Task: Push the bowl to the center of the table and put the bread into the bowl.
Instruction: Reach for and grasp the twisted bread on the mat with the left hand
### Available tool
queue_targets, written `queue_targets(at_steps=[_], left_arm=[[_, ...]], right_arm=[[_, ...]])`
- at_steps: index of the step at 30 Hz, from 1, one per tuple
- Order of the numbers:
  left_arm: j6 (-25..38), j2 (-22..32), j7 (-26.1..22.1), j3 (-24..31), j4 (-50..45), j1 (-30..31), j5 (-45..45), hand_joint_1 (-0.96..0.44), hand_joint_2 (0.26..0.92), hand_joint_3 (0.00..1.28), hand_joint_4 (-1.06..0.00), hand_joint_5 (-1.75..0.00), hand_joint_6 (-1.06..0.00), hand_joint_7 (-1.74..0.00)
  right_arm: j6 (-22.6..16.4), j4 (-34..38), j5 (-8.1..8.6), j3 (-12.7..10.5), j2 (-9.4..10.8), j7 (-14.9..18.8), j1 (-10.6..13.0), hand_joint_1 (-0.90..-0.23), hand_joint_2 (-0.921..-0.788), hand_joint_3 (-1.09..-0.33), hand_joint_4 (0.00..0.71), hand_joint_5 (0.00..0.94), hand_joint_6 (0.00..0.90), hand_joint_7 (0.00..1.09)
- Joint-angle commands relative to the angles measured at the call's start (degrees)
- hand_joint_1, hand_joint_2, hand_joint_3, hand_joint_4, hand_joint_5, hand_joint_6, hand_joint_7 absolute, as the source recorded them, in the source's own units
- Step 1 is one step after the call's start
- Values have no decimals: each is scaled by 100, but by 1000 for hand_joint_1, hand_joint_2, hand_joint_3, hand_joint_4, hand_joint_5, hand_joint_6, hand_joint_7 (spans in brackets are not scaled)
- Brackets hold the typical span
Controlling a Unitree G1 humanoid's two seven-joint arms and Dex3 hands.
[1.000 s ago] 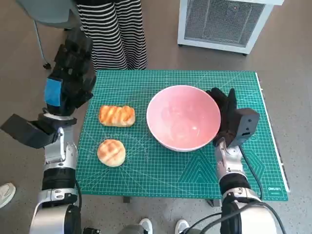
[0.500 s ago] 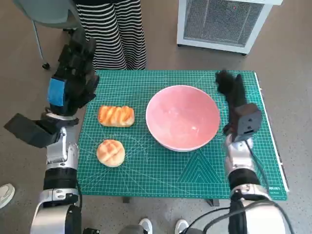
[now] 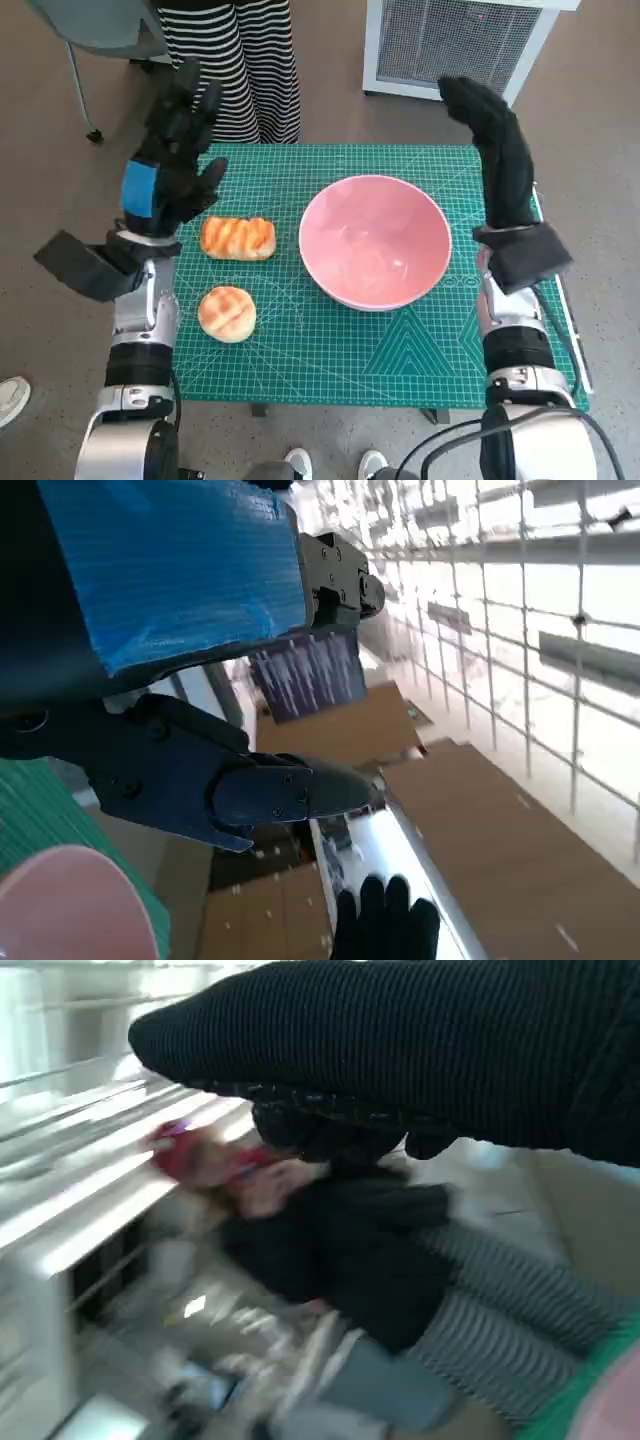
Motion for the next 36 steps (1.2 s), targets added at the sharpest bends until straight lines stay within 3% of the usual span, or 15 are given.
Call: queue_targets(at_steps=[1, 9, 20, 27, 31, 36], left_arm=[[-117, -39, -24, -92, 15, -206, 101, -570, 921, 257, -179, -9, -168, -44], [-187, -92, 161, -261, -75, -264, 387, -574, 921, 269, -189, -11, -169, -42], [-163, 95, 305, -372, -419, -114, 681, -596, 921, 285, -184, -5, -179, -48], [515, 1109, 247, -292, -1081, 89, 1151, -632, 921, 234, -156, -1, -168, -41], [1093, 1737, 453, -323, -1562, 188, 1867, -681, 920, 103, -129, 0, -146, -25], [1497, 2251, 605, -519, -1757, 167, 2615, -668, 860, 19, -108, -1, -156, -24]], right_arm=[[362, -557, 242, 130, -16, 431, 239, -792, -921, -826, 313, 0, 63, 637], [910, -1305, 405, 190, -117, 713, 475, -821, -921, -807, 306, 0, 44, 665], [972, -1614, 303, 180, -167, 661, 641, -828, -921, -803, 299, 0, 23, 688], [972, -1695, 298, 187, -180, 659, 663, -822, -921, -811, 295, 0, 13, 708], [985, -1789, 265, 213, -203, 648, 686, -819, -921, -812, 292, 0, 9, 717], [980, -1877, 170, 248, -254, 599, 701, -813, -921, -813, 286, 0, 1, 724]])
